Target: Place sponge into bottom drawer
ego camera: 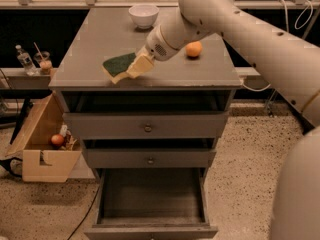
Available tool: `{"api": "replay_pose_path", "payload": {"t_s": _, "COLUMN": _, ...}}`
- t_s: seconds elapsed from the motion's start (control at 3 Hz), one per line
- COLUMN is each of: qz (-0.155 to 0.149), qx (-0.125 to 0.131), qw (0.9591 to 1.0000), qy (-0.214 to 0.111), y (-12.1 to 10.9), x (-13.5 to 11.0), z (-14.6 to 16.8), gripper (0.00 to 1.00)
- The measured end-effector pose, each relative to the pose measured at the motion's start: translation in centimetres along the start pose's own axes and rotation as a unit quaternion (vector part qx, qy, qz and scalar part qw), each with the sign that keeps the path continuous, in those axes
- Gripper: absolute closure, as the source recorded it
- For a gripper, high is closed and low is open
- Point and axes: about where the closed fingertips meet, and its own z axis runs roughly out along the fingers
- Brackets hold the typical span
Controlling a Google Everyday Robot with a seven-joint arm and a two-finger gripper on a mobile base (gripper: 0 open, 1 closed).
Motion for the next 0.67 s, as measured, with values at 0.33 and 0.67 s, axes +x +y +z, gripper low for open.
{"api": "replay_pose_path", "payload": {"t_s": 0.33, "qz": 0.003, "qx": 0.014, "qw": 0.9998, "qy": -0.011, "y": 2.14, "x": 0.45, "z": -2.27, "gripper": 1.00}}
{"api": "replay_pose_path", "payload": {"t_s": 0.67, "qz": 0.003, "qx": 0.014, "qw": 0.9998, "qy": -0.011, "y": 2.19, "x": 0.54, "z": -2.10, "gripper": 1.00}}
